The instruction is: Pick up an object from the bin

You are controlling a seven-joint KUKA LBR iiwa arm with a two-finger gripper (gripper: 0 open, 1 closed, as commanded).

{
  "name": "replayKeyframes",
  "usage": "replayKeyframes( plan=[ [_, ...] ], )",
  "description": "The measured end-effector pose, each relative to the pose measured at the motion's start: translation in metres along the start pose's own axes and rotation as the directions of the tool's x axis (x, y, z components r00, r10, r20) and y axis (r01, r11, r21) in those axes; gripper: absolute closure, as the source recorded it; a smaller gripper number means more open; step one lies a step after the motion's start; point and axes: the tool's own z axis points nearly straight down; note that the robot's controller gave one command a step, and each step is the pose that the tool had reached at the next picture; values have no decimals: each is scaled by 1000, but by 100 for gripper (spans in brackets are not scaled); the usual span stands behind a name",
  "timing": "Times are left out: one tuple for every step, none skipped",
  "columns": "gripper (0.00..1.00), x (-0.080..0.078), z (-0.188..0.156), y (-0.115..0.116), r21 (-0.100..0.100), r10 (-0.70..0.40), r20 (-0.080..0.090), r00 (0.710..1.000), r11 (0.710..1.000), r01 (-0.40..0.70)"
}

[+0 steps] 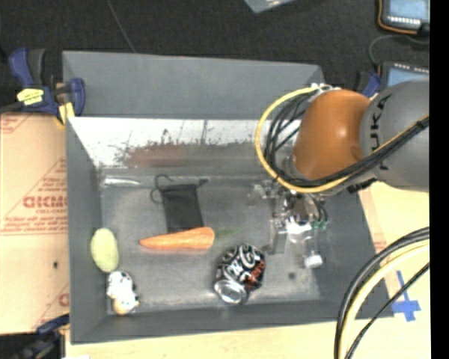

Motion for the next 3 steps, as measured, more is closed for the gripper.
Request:
replayKeyframes(
  plan=[
    [0, -34, 40, 11, -3, -142, -1, 990, 990, 141],
    [0, -41, 60, 44, 0, -131, 2, 991, 991, 131],
    [0, -46, 59, 72, -5, -76, 2, 997, 997, 76]
  ],
)
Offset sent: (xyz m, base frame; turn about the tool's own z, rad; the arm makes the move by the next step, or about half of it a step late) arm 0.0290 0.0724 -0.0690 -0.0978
